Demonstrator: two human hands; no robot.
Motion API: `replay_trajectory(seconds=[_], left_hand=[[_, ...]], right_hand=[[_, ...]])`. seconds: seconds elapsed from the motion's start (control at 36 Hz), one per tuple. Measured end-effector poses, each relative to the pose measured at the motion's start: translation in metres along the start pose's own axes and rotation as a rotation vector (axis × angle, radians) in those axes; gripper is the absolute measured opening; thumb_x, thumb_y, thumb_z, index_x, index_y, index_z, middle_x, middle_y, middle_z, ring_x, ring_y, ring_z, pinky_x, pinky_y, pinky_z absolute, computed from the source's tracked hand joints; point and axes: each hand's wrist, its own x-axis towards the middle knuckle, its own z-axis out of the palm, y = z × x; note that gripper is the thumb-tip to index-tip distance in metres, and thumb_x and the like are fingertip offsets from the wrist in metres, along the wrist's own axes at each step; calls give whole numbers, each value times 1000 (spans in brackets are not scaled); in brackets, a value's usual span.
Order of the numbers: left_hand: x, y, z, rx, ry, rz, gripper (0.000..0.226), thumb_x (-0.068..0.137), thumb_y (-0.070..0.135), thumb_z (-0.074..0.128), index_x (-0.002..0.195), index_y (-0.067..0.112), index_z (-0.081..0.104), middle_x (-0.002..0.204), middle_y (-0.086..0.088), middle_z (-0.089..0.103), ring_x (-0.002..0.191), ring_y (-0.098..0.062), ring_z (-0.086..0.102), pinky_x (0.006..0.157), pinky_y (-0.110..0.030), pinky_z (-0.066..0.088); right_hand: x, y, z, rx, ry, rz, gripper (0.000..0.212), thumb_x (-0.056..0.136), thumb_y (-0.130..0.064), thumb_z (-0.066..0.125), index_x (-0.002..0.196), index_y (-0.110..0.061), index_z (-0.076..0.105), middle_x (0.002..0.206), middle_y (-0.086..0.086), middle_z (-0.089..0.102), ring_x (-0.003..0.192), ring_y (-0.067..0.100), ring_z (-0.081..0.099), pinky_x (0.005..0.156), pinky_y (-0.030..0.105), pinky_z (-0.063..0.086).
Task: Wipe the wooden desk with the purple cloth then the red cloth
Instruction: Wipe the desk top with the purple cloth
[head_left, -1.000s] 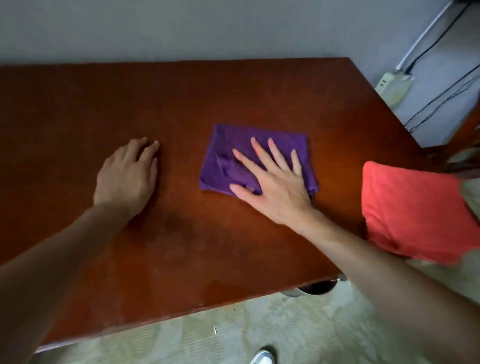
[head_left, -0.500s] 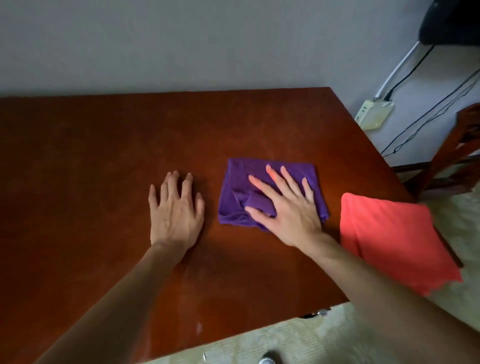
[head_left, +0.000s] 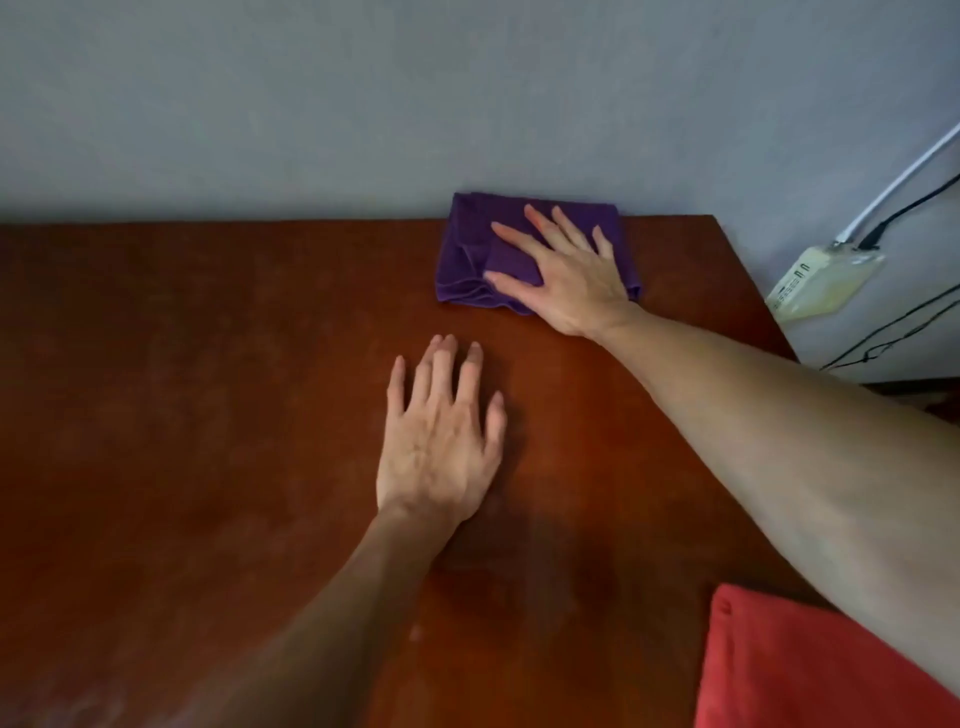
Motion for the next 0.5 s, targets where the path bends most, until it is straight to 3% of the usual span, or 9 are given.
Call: replay_trajectory(seconds=[0.22,0.5], left_hand=[[0,-2,-2,-31,-11,0,58,102,49,25,151,20,36,156,-7,35,149,-21,26,125,-42,13],[0,-7,-5,-79,15,4,57,99,46,31,147,19,44,150,-9,42,144,-24,34,123,-44,19]], right_hand=[[-2,6,2,-26,13,13,70,94,-80,28,158,-52,22,172,-7,16,159,21,9,125,57,6],[-127,38,-4,-50,35,18,73,89,-84,20,157,-56,19,172,-13,14,159,17,8,125,56,8]])
